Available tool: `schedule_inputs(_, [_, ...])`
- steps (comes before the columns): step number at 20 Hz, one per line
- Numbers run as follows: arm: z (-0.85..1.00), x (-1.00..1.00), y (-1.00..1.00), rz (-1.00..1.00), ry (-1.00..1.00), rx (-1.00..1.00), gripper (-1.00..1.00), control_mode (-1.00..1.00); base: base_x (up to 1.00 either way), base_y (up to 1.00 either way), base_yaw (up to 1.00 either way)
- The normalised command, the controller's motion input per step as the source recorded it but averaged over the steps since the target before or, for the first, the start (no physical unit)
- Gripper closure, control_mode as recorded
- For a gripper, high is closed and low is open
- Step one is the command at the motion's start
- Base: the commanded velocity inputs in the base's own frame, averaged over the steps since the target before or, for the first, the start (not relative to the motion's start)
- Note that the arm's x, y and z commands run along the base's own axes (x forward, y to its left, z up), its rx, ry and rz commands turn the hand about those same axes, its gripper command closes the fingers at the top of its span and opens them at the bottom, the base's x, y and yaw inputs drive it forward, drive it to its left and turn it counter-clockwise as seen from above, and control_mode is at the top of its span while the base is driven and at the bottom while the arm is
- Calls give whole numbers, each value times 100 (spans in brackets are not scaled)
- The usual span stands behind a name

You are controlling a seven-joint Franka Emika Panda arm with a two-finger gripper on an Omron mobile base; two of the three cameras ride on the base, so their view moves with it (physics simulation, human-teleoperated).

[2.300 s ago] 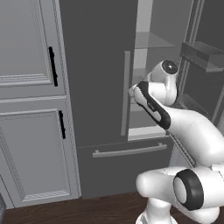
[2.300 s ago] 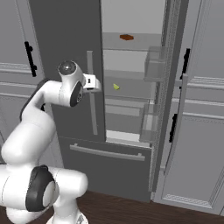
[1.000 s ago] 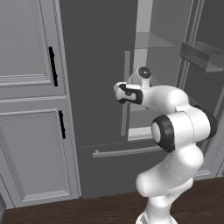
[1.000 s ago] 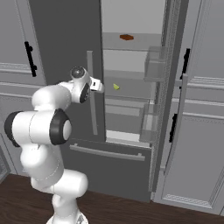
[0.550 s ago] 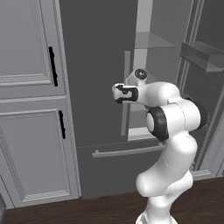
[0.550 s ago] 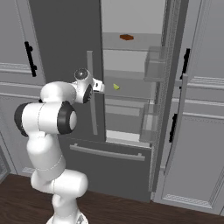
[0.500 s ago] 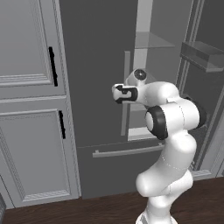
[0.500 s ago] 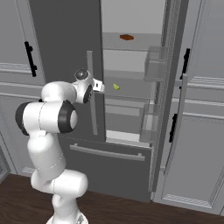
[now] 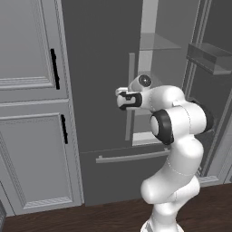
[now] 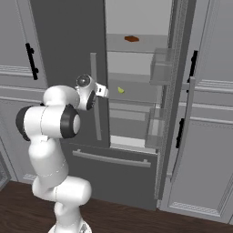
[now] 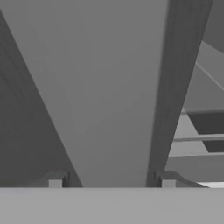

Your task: Grab a lemon wedge from the fridge and one ice cube from the ice bowl, and put them in the glass of lemonade.

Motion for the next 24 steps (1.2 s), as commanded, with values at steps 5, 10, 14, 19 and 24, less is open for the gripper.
schedule_inputs(5, [0,17,22,0,0,0,100,-100,0,0,0])
schedule_inputs(10, [36,-38,80,3,-4,0,100,-100,0,0,0])
schedule_inputs(14, [64,-70,99,10,0,-3,100,-100,0,0,0])
schedule_inputs(19, [95,-98,97,18,0,-4,100,-100,0,0,0])
schedule_inputs(24, [92,-100,38,9,-1,-1,-100,-100,0,0,0])
